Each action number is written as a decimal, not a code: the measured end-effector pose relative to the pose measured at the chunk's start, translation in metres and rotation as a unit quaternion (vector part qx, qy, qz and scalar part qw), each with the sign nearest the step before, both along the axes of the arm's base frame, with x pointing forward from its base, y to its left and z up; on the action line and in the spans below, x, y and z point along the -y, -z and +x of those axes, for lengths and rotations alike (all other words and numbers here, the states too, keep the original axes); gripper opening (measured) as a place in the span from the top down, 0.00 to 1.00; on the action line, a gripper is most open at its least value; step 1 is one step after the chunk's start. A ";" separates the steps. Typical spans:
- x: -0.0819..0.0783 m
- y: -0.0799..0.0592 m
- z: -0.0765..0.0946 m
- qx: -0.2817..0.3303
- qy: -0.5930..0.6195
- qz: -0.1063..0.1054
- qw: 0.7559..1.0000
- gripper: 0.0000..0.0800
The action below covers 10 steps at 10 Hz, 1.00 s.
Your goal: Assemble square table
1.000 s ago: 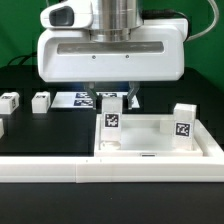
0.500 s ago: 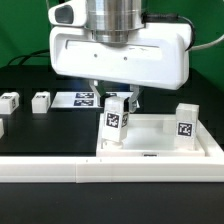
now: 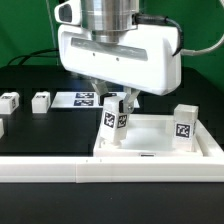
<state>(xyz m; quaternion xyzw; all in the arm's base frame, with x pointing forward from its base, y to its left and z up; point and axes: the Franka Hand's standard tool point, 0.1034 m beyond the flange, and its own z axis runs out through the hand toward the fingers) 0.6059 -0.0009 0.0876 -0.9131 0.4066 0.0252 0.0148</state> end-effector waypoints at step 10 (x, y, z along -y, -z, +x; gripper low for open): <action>-0.004 0.000 0.001 0.004 0.042 0.006 0.999 0.23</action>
Offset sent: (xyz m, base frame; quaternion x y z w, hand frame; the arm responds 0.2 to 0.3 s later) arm -0.0008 -0.0020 0.0006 -0.0009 0.0080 0.1957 0.9806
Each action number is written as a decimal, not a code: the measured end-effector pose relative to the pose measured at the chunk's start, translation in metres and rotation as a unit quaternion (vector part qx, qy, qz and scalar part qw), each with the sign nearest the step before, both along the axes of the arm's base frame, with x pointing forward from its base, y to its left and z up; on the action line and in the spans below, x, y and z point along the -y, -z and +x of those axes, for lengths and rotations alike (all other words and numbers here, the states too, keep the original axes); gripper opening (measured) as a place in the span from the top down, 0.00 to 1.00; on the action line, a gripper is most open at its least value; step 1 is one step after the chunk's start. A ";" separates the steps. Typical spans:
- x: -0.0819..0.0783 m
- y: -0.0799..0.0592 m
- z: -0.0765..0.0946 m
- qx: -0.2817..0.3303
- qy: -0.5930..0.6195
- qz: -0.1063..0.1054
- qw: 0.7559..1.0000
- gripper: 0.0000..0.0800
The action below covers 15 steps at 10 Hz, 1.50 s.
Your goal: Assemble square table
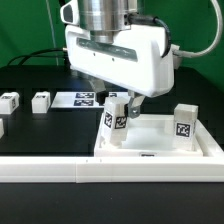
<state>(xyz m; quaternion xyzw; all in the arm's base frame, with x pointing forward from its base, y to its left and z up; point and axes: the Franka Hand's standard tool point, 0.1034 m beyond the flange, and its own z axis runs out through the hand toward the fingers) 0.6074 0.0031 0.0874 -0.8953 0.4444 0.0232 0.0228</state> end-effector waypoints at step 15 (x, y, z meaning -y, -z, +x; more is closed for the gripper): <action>0.005 0.002 0.000 0.013 -0.597 -0.021 0.802 0.19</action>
Offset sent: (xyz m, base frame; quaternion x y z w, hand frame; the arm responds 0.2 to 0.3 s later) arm 0.0000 0.0000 0.0000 0.0000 0.0000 -0.1296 0.9916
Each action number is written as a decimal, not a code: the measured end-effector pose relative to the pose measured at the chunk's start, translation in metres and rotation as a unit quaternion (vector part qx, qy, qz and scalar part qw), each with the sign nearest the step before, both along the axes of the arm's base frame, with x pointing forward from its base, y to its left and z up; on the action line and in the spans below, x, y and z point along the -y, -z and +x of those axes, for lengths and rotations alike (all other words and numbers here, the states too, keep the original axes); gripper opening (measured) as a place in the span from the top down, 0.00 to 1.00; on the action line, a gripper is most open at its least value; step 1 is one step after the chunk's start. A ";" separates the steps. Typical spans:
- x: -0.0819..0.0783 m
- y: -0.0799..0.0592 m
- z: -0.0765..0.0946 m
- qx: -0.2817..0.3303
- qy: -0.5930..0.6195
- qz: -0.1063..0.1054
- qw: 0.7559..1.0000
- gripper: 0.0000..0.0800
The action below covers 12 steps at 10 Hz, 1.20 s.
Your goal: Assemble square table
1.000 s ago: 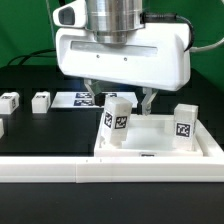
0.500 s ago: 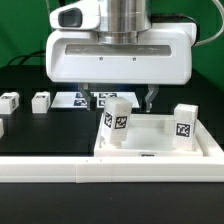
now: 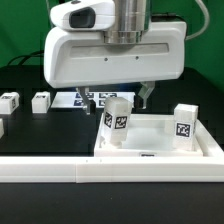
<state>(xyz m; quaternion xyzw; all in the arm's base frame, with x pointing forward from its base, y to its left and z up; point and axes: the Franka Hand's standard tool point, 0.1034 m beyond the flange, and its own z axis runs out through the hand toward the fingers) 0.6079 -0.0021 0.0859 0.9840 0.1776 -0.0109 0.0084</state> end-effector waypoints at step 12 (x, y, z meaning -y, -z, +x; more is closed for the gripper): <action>-0.001 0.001 0.000 0.004 0.160 0.004 0.987 0.64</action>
Offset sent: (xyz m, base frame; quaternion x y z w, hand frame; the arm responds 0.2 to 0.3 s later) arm 0.0000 0.0000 0.0000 0.0000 0.0000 0.0000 1.0000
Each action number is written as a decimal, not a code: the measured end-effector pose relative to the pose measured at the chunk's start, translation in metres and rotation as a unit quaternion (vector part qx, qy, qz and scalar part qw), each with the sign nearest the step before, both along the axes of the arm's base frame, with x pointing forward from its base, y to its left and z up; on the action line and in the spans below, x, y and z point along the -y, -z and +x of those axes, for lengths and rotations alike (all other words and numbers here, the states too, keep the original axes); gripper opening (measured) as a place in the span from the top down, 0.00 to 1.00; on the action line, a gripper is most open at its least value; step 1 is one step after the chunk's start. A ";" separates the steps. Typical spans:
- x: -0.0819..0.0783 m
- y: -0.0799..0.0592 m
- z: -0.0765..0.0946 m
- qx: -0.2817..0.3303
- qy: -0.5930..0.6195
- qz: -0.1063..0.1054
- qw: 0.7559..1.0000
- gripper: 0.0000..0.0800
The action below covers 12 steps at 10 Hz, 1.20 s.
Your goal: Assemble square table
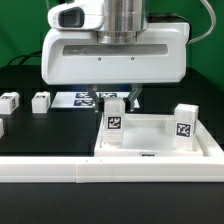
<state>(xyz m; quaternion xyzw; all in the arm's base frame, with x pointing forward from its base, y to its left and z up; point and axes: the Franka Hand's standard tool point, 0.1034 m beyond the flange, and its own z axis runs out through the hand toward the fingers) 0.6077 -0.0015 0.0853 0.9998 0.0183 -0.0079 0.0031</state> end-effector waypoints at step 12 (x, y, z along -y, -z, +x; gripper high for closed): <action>-0.010 0.001 -0.001 -0.002 0.454 0.003 0.891 0.64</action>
Offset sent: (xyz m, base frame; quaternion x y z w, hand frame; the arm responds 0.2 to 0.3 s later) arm -0.0033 0.0025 -0.0008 -0.0072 -0.0029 0.1626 0.9867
